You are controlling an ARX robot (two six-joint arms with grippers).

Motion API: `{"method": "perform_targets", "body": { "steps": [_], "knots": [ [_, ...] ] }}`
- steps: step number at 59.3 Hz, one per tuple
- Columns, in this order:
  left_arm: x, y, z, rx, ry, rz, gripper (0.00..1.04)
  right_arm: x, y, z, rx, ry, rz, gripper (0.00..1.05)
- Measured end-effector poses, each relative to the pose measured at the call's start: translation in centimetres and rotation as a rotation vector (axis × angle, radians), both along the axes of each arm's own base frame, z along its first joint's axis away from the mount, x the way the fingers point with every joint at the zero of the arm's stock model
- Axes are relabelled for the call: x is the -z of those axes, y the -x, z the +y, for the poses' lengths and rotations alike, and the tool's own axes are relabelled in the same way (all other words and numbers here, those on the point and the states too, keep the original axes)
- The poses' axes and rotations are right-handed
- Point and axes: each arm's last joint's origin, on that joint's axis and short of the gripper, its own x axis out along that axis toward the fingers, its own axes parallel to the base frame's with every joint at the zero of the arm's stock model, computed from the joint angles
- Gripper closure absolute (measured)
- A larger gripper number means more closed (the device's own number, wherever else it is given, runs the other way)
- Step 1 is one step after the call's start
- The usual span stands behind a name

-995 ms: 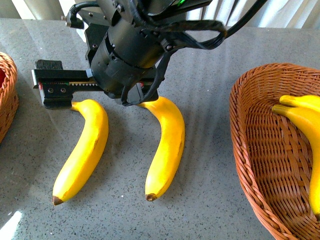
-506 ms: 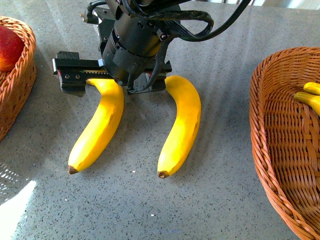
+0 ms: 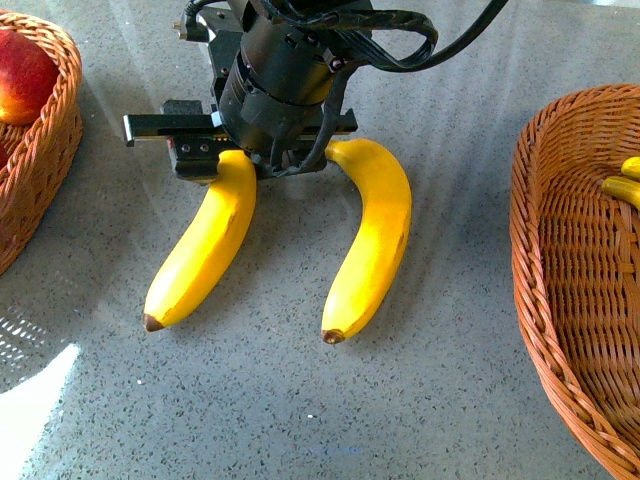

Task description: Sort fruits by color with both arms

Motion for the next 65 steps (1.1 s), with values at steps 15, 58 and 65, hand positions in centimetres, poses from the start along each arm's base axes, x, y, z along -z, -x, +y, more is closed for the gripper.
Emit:
{"method": "perform_targets", "body": {
  "steps": [15,58,65],
  "knots": [
    [0.0,0.0,0.0,0.0,0.0,0.0,0.09,-0.1,0.1,-0.1,0.001,-0.013,-0.001,0.71],
    [0.0,0.0,0.0,0.0,0.0,0.0,0.09,-12.7,0.5,-19.1,0.24,-0.301,-0.253,0.71],
    [0.0,0.0,0.0,0.0,0.0,0.0,0.09,-12.4,1.9,-23.9,0.317,-0.279,-0.261,0.71]
  ]
}}
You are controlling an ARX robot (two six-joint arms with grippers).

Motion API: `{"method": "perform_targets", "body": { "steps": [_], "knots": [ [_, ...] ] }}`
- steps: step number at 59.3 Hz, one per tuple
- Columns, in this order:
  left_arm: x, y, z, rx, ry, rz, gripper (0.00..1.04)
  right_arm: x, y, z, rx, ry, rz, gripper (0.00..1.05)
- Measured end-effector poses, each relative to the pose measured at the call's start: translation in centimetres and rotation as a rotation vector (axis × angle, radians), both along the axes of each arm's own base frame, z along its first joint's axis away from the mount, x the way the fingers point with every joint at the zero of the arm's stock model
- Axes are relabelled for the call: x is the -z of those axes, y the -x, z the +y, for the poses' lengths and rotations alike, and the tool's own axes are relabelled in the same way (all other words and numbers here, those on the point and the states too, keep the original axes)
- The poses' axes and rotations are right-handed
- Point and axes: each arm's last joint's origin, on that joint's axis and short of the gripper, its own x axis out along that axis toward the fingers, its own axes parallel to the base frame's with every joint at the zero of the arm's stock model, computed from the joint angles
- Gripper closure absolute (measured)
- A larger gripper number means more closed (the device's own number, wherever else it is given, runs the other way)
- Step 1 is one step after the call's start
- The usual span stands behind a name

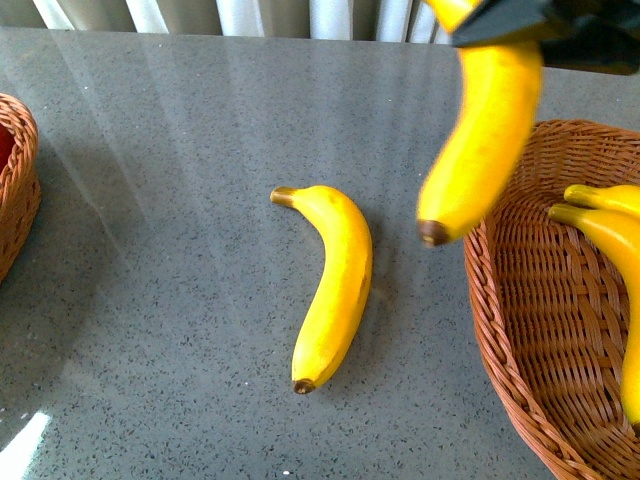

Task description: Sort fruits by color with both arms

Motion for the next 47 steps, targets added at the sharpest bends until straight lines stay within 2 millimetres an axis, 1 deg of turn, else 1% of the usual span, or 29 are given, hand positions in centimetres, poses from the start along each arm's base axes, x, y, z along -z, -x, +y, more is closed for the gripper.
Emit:
{"method": "perform_targets", "body": {
  "steps": [4,7,9,12,15,19,23,32,45,47],
  "knots": [
    [0.0,0.0,0.0,0.0,0.0,0.0,0.09,0.5,0.8,-2.1,0.035,0.02,0.004,0.71],
    [0.0,0.0,0.0,0.0,0.0,0.0,0.09,1.1,1.3,-3.3,0.057,0.035,0.014,0.71],
    [0.0,0.0,0.0,0.0,0.0,0.0,0.09,2.0,2.0,-4.5,0.071,0.059,0.032,0.71],
    [0.0,0.0,0.0,0.0,0.0,0.0,0.09,3.0,2.6,-5.3,0.081,0.075,0.056,0.71],
    [0.0,0.0,0.0,0.0,0.0,0.0,0.09,4.7,3.5,-6.3,0.094,0.1,0.103,0.71],
    [0.0,0.0,0.0,0.0,0.0,0.0,0.09,6.6,4.1,-7.1,0.111,0.128,0.143,0.71],
    [0.0,0.0,0.0,0.0,0.0,0.0,0.09,7.6,4.0,-7.8,0.133,0.154,0.153,0.71],
    [0.0,0.0,0.0,0.0,0.0,0.0,0.09,8.7,3.6,-8.7,0.179,0.183,0.164,0.71],
    [0.0,0.0,0.0,0.0,0.0,0.0,0.09,8.8,3.4,-8.7,0.174,0.189,0.165,0.71],
    [0.0,0.0,0.0,0.0,0.0,0.0,0.09,8.8,3.5,-8.7,0.17,0.199,0.164,0.66]
  ]
}}
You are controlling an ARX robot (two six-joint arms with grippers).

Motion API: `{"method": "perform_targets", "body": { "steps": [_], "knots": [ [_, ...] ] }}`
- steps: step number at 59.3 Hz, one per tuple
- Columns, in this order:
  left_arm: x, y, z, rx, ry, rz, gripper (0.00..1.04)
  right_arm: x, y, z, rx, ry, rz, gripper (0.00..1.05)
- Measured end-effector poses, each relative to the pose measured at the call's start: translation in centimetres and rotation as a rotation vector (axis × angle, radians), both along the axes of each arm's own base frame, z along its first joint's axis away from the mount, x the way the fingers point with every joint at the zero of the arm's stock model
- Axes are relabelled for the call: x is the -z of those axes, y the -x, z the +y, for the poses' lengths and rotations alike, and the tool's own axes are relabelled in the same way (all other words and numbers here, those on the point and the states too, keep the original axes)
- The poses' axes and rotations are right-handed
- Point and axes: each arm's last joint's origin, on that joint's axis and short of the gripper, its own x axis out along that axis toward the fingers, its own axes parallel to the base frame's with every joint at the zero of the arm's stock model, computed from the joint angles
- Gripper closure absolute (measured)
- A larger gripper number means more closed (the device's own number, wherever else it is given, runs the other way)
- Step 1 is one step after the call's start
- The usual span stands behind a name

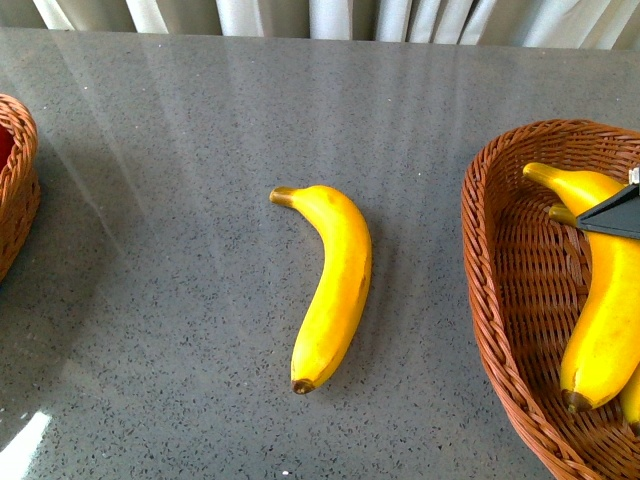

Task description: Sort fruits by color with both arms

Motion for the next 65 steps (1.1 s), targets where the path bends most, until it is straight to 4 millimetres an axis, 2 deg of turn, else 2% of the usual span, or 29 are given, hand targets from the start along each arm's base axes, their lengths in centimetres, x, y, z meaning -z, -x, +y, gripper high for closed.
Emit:
{"method": "perform_targets", "body": {
  "steps": [7,11,17,21,28,33,39,46,55,65],
  "knots": [
    [0.0,0.0,0.0,0.0,0.0,0.0,0.09,-0.4,0.2,-0.3,-0.007,0.02,0.004,0.39],
    [0.0,0.0,0.0,0.0,0.0,0.0,0.09,-1.6,0.5,-0.5,0.002,0.043,-0.013,0.24],
    [0.0,0.0,0.0,0.0,0.0,0.0,0.09,-3.7,1.3,0.1,-0.008,0.063,-0.054,0.08],
    [0.0,0.0,0.0,0.0,0.0,0.0,0.09,-4.9,1.9,1.2,-0.044,0.063,-0.071,0.09],
    [0.0,0.0,0.0,0.0,0.0,0.0,0.09,-6.9,3.2,4.3,-0.119,0.035,-0.101,0.09],
    [0.0,0.0,0.0,0.0,0.0,0.0,0.09,-8.4,3.3,7.8,-0.155,-0.016,-0.132,0.09],
    [0.0,0.0,0.0,0.0,0.0,0.0,0.09,-8.9,2.7,11.2,-0.153,-0.055,-0.128,0.09],
    [0.0,0.0,0.0,0.0,0.0,0.0,0.09,-8.4,1.6,14.6,-0.147,-0.051,-0.09,0.09],
    [0.0,0.0,0.0,0.0,0.0,0.0,0.09,-6.1,-0.7,18.4,-0.167,0.036,-0.027,0.09],
    [0.0,0.0,0.0,0.0,0.0,0.0,0.09,-4.0,-3.2,19.9,-0.227,0.139,-0.01,0.09]
  ]
}}
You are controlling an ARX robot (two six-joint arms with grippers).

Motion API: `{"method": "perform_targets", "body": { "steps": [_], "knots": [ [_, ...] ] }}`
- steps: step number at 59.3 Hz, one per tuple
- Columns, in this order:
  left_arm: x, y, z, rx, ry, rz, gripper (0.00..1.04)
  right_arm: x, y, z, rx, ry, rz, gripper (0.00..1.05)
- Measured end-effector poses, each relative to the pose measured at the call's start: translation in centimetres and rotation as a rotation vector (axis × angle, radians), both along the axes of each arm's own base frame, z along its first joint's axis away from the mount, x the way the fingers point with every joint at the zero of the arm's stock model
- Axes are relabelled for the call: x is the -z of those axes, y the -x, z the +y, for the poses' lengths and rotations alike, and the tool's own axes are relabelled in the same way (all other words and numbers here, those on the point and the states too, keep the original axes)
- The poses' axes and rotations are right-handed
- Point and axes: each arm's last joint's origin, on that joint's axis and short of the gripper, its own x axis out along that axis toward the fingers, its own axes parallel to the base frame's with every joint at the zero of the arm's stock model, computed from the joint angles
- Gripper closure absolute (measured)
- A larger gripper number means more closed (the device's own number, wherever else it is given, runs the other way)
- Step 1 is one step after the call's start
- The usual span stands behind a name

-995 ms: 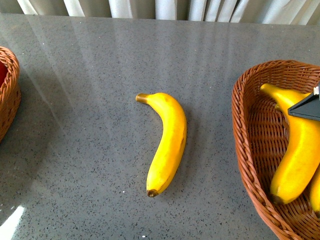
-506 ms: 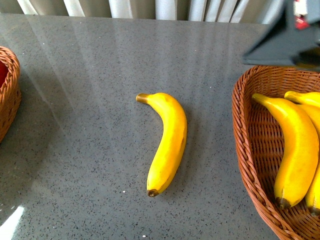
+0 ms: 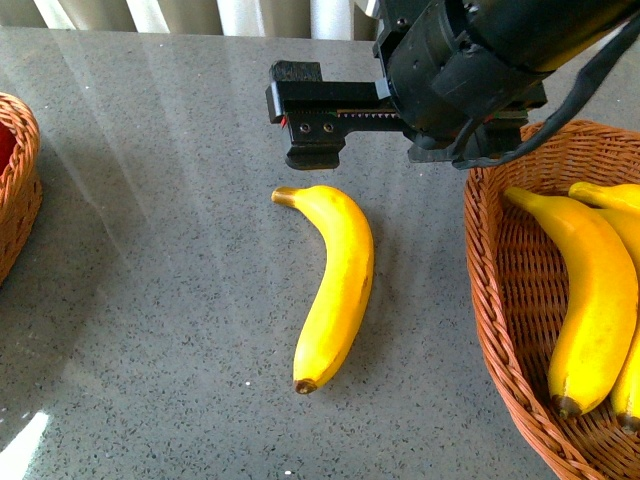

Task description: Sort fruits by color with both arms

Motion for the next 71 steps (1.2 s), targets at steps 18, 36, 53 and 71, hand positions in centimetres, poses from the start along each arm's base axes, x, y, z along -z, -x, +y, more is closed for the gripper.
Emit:
{"method": "perform_targets", "body": {
  "steps": [18,36,53,71],
  "knots": [
    [0.0,0.0,0.0,0.0,0.0,0.0,0.09,2.6,-2.1,0.8,-0.089,0.088,0.037,0.09],
    [0.0,0.0,0.0,0.0,0.0,0.0,0.09,4.3,-2.9,1.9,-0.137,0.131,0.061,0.09],
    [0.0,0.0,0.0,0.0,0.0,0.0,0.09,6.6,-2.4,3.0,-0.219,0.187,0.106,0.09],
    [0.0,0.0,0.0,0.0,0.0,0.0,0.09,7.1,-2.5,2.9,-0.231,0.217,0.1,0.21]
  ]
}}
